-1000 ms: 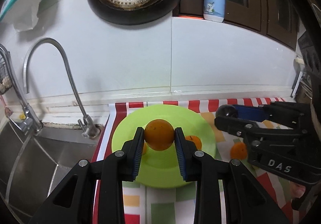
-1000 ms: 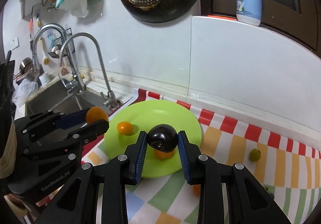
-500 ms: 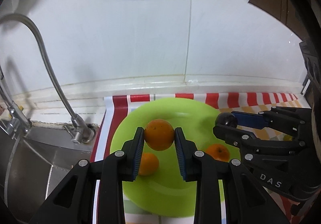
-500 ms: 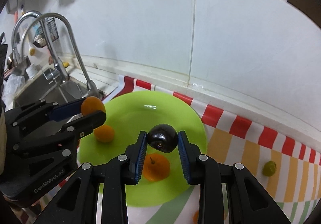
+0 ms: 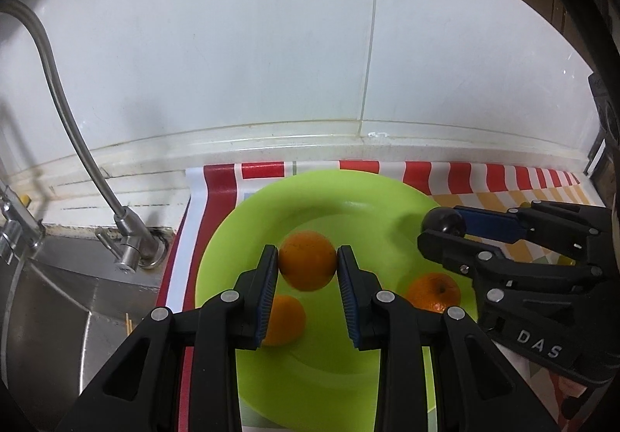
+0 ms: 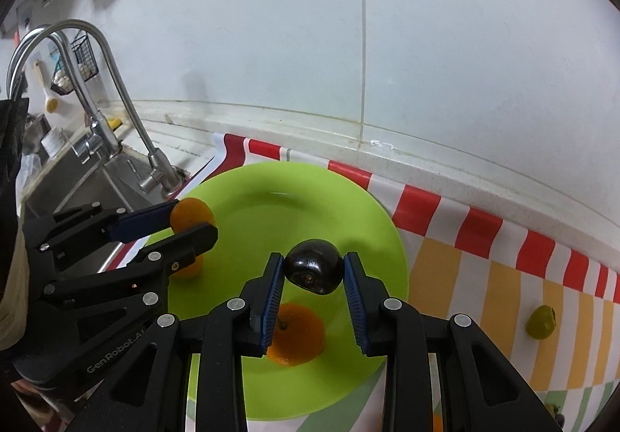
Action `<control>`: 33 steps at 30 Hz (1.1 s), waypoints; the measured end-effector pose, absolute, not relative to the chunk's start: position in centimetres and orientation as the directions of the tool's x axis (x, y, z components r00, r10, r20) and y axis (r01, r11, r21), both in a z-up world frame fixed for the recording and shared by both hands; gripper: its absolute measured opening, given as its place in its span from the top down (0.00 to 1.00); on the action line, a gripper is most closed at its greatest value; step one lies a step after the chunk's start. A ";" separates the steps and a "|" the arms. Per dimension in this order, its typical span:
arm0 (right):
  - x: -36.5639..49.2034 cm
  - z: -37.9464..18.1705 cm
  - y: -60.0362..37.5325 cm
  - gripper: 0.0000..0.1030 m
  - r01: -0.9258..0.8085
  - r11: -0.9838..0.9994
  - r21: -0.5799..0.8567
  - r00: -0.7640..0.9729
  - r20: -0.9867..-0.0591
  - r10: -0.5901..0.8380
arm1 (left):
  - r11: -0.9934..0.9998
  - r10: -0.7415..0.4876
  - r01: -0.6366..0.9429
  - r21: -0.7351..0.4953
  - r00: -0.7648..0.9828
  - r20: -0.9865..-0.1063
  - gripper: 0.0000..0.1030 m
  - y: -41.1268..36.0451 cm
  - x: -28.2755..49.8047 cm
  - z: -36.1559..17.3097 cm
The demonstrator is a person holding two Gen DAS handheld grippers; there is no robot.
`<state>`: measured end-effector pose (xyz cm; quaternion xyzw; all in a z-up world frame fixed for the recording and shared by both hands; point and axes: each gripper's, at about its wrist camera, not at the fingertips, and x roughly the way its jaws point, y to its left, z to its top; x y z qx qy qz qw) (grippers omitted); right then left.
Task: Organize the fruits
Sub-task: 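Open the left gripper over the plate while the right gripper releases the plum, then lift both grippers away from the green plate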
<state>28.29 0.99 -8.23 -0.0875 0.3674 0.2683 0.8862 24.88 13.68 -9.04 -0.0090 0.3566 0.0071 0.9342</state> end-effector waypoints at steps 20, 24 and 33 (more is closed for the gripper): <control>22.1 -3.6 -3.6 0.68 -0.511 0.858 0.052 0.686 -0.577 0.444 | 0.999 0.018 -0.033 -0.015 0.817 -0.577 0.64 11.0 18.0 -3.7; 20.4 -2.8 -4.8 0.68 -0.506 0.861 0.047 0.705 -0.553 0.445 | 1.000 0.017 -0.025 -0.008 0.835 -0.550 0.58 9.8 16.5 -2.8; 17.0 -0.9 -8.0 0.68 -0.472 0.881 0.026 0.756 -0.503 0.419 | 1.000 -0.012 0.001 -0.022 0.858 -0.513 0.46 7.6 13.2 -1.3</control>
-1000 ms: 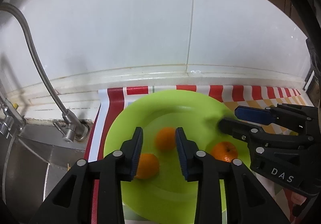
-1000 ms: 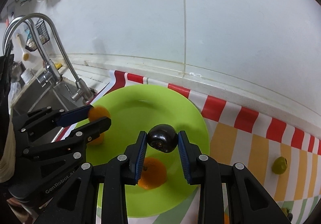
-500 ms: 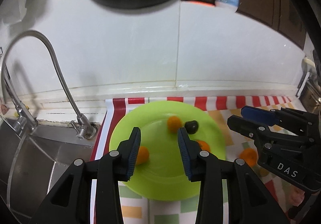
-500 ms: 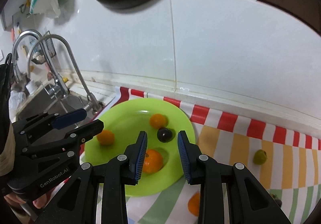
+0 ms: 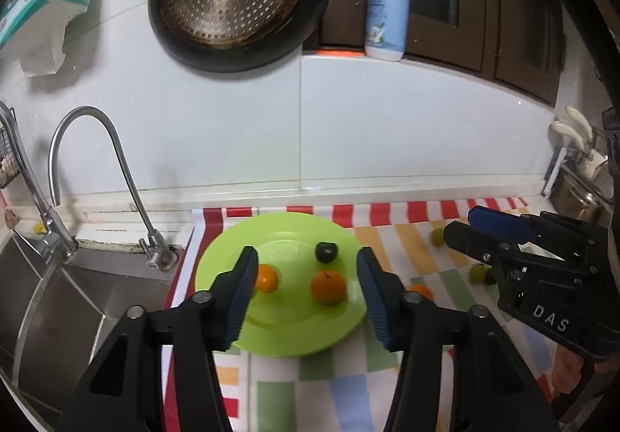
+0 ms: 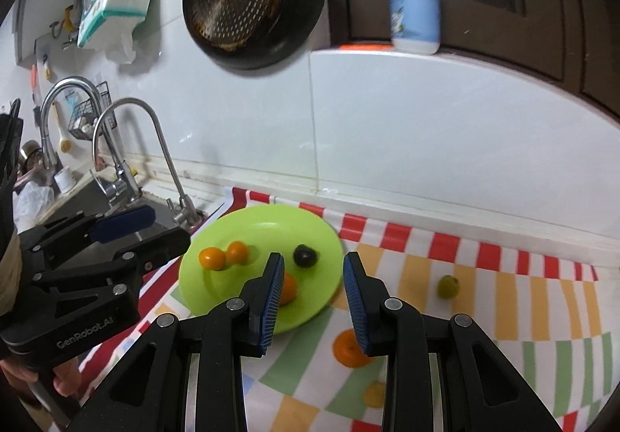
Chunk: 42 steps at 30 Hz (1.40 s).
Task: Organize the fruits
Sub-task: 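Lift both grippers away from the green plate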
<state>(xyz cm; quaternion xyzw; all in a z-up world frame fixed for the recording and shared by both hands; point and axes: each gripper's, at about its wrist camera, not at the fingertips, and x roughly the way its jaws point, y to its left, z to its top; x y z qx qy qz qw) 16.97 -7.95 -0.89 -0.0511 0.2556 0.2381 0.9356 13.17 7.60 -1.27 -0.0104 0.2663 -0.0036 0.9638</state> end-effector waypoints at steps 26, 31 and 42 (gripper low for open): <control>9.2 -2.0 -18.8 0.31 -0.235 0.972 0.004 0.857 -0.471 0.209 | 0.994 -0.084 0.108 0.030 0.893 -0.442 0.06 -0.7 7.6 -1.4; 8.9 -2.9 -20.3 0.31 -0.203 0.979 -0.004 0.856 -0.487 0.176 | 0.985 -0.117 0.161 0.059 0.883 -0.455 0.06 -2.4 7.9 -2.3; 10.0 -6.2 -22.4 0.31 -0.140 0.990 0.019 0.812 -0.569 0.125 | 0.966 -0.181 0.251 0.067 0.835 -0.519 0.07 -4.6 10.0 -5.5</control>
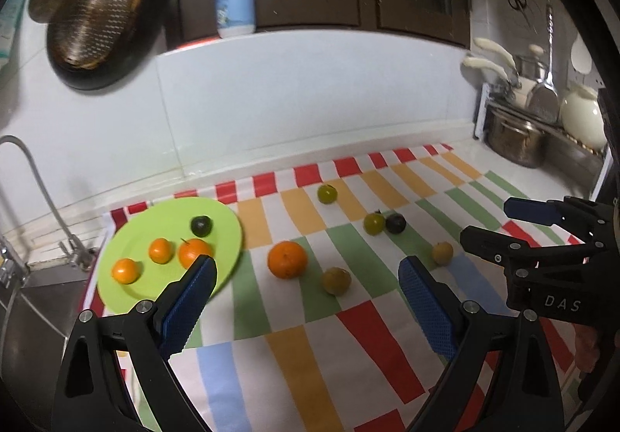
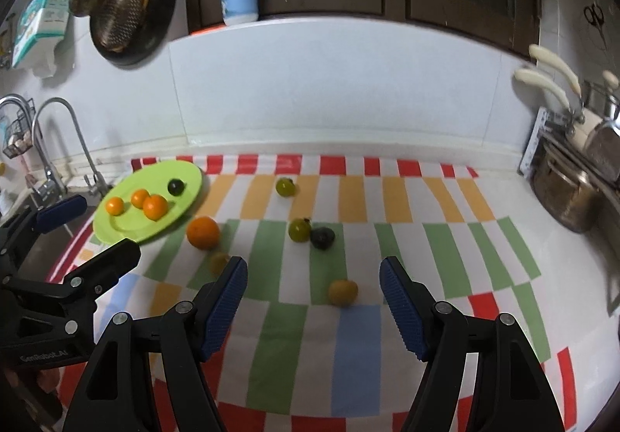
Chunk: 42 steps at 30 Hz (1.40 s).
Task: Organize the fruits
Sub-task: 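Lift both grippers away from the green plate, then grasp the brownish round fruit with the left gripper while the right gripper grasps a small yellow fruit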
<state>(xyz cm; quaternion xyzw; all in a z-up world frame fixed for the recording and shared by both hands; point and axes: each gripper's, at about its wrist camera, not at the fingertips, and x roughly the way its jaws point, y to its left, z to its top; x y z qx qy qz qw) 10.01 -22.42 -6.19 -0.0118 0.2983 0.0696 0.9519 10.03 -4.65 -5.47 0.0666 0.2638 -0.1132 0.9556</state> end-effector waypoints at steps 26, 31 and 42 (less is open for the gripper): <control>15.2 -12.3 -24.6 0.44 -0.114 0.992 0.054 0.706 -0.698 0.119 | 0.940 -0.234 0.340 0.017 0.681 -0.693 0.37 -7.0 16.4 -12.4; 16.0 -12.8 -25.0 0.51 -0.119 0.990 0.073 0.693 -0.709 0.135 | 0.938 -0.241 0.347 0.004 0.658 -0.714 0.46 -7.3 17.3 -12.8; 17.3 -13.4 -24.9 0.58 -0.124 0.988 0.087 0.684 -0.714 0.148 | 0.940 -0.255 0.339 -0.039 0.620 -0.742 0.63 -7.6 18.8 -13.4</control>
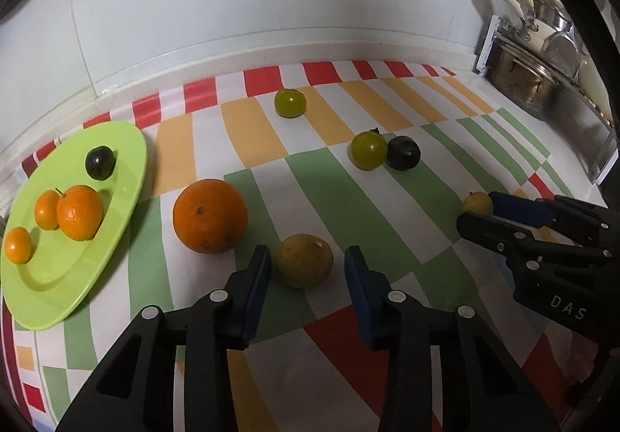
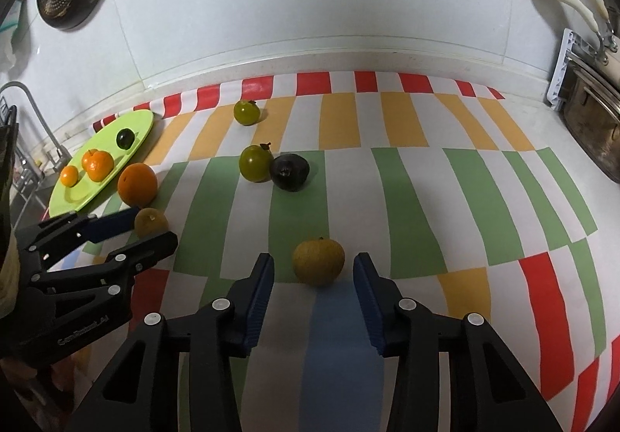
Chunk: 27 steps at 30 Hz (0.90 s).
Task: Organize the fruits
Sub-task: 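Grasp the brownish round fruit with the left gripper while the right gripper grasps a small yellow fruit, then carry the brownish fruit in the left gripper to the plate while the right gripper carries the yellow fruit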
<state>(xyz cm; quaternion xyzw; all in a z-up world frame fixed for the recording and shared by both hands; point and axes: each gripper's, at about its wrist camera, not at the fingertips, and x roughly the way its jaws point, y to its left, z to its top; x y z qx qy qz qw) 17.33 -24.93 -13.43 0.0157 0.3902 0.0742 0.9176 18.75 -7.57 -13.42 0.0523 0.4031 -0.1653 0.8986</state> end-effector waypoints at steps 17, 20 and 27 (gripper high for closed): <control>16.6 -12.2 -24.0 0.71 -0.165 0.982 0.091 0.692 -0.699 0.181 | 0.936 -0.292 0.343 -0.082 0.622 -0.727 0.72 -7.0 17.4 -11.7; 16.2 -11.6 -23.6 0.71 -0.178 0.980 0.094 0.698 -0.690 0.193 | 0.937 -0.293 0.338 -0.083 0.636 -0.714 0.72 -6.5 16.8 -10.8; 15.1 -9.7 -22.3 0.71 -0.217 0.972 0.092 0.719 -0.658 0.223 | 0.943 -0.290 0.321 -0.085 0.673 -0.681 0.72 -5.4 15.3 -9.0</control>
